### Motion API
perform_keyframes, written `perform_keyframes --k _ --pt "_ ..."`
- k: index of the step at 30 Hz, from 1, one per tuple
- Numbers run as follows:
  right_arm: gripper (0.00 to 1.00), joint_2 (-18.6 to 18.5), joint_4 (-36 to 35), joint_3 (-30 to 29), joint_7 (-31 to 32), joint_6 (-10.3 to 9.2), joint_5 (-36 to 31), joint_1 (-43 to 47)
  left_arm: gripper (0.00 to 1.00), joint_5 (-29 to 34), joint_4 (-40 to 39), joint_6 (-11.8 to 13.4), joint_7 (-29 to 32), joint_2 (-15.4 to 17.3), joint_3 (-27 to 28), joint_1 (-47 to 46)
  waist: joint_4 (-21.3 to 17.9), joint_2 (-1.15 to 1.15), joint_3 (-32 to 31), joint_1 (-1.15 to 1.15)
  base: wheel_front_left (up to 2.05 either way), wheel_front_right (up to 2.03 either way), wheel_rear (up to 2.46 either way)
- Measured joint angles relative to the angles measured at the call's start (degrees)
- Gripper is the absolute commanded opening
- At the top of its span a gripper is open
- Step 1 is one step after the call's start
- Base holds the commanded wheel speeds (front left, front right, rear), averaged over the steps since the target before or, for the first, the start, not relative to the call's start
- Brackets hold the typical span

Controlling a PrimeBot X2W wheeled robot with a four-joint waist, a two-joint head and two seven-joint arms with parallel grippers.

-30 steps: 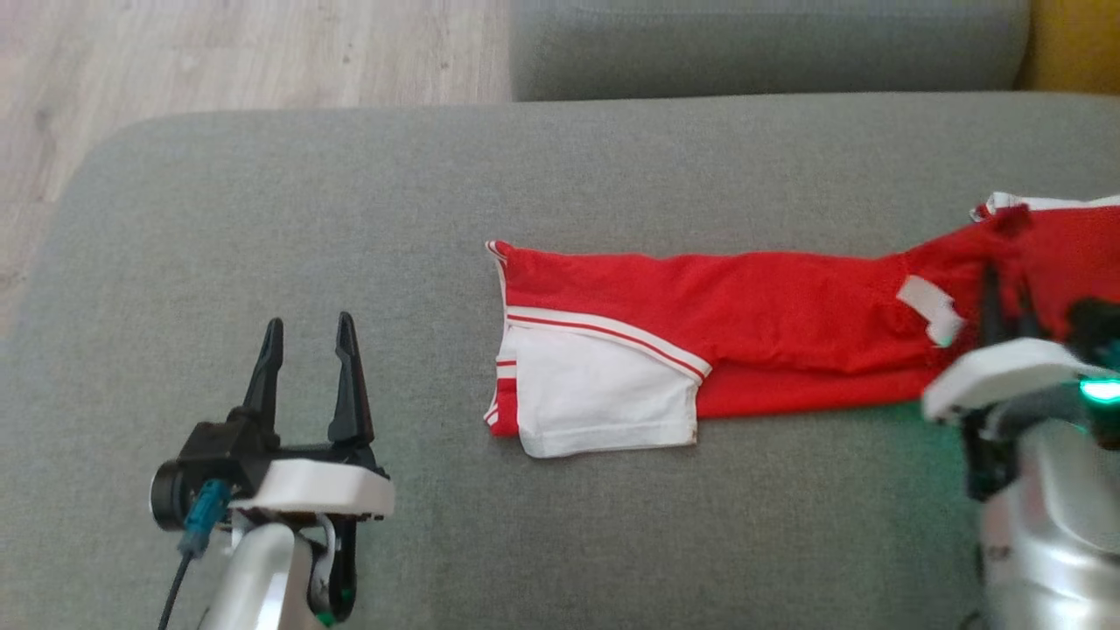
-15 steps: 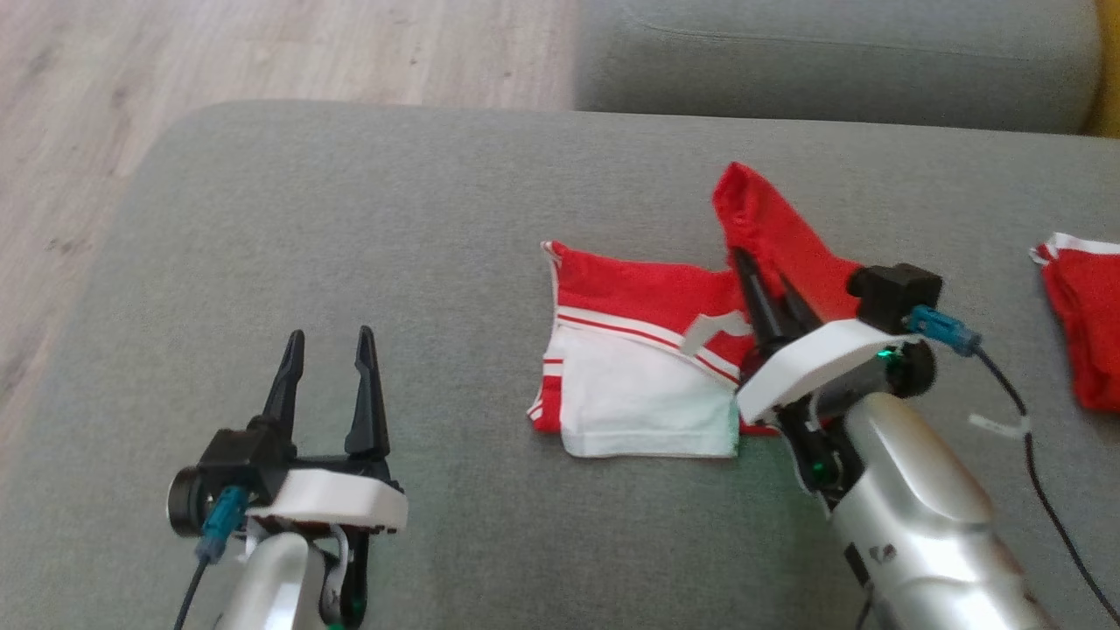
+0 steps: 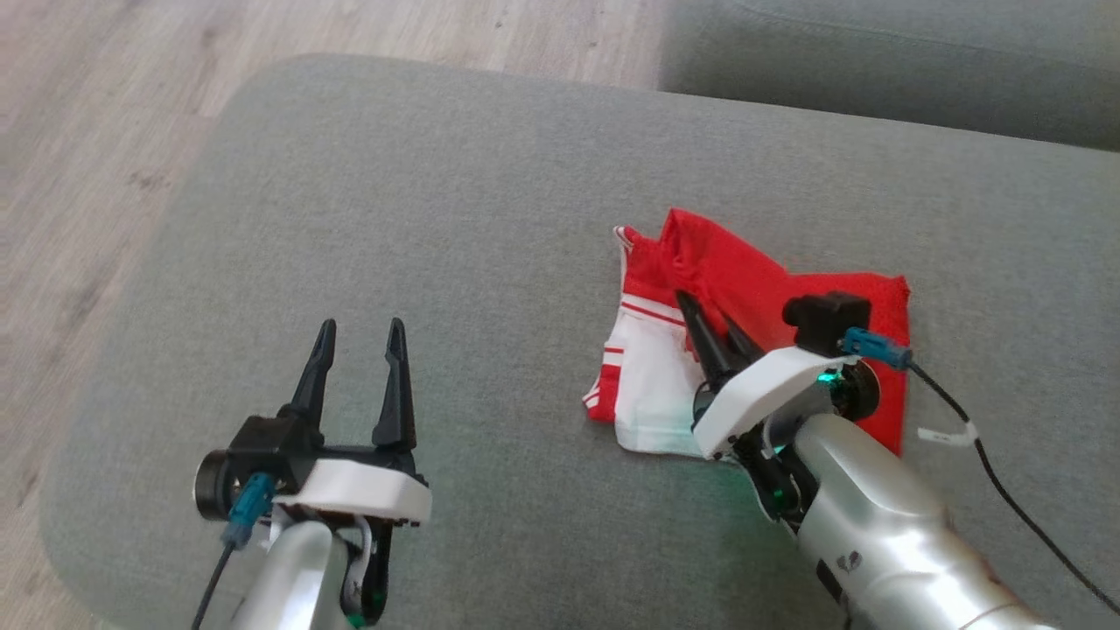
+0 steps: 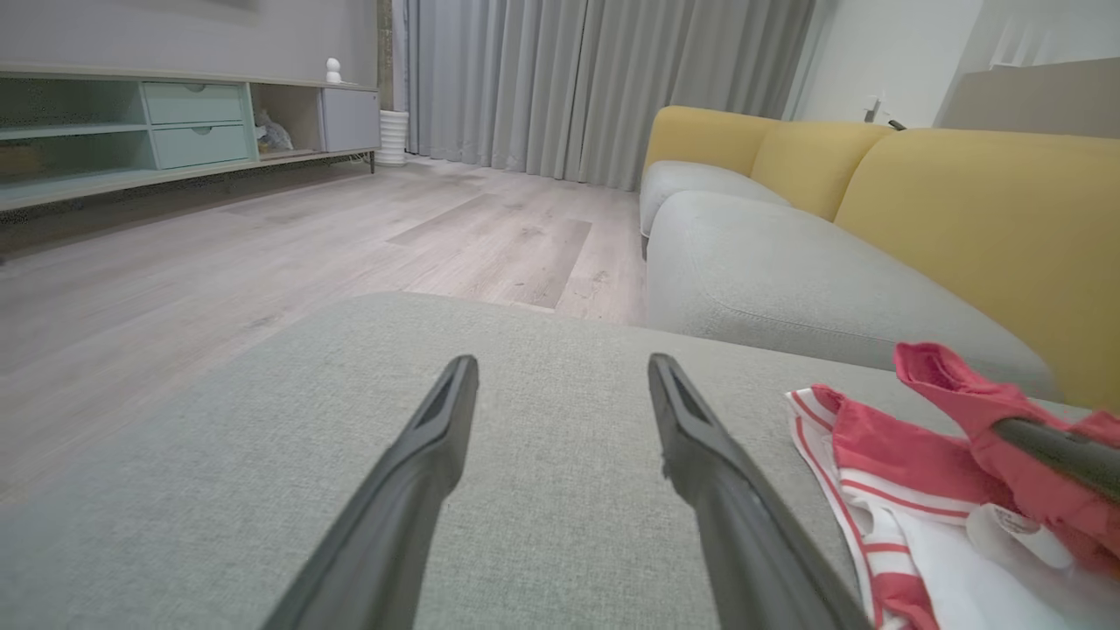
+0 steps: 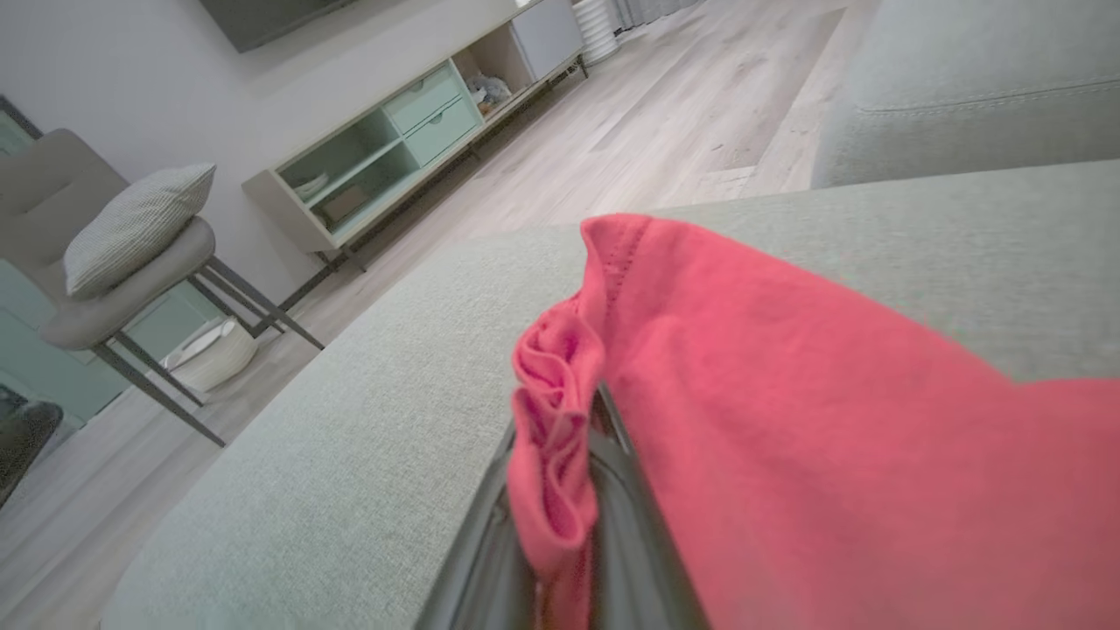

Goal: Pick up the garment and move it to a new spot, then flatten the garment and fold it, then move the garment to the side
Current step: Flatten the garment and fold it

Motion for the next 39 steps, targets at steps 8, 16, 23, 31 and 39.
perform_keyframes --k 8,16,23,31,39 --pt "0.0 0.0 4.1 5.8 -1.0 0.0 3.2 -2.0 1.0 -0.4 0.1 0.3 0.0 0.0 -0.7 -0.2 1.4 0.0 1.4 0.0 0.0 0.0 0.0" --pt "1.0 -0.3 -1.0 12.7 -1.2 0.0 12.4 -2.4 1.0 -0.4 0.7 0.5 0.0 0.0 -1.3 -0.8 1.1 0.0 1.4 0.0 0.0 0.0 0.0" --pt "1.0 -0.2 -2.3 6.9 -1.5 0.0 11.6 -6.2 1.0 -0.3 0.5 0.6 0.0 0.0 -0.2 -0.7 -0.8 0.0 0.2 0.0 0.0 0.0 0.0" --pt "1.0 -0.5 -10.9 -26.8 -1.7 0.0 -23.9 1.3 1.0 -0.3 -1.5 0.6 0.0 0.0 1.8 0.3 -5.6 0.0 -1.9 0.0 0.0 0.0 0.0" --pt "1.0 0.0 -28.7 -39.6 -1.7 0.0 -38.7 20.5 1.0 -0.3 -3.7 1.3 0.0 0.0 2.8 2.2 -9.3 0.0 -2.6 0.0 0.0 0.0 0.0"
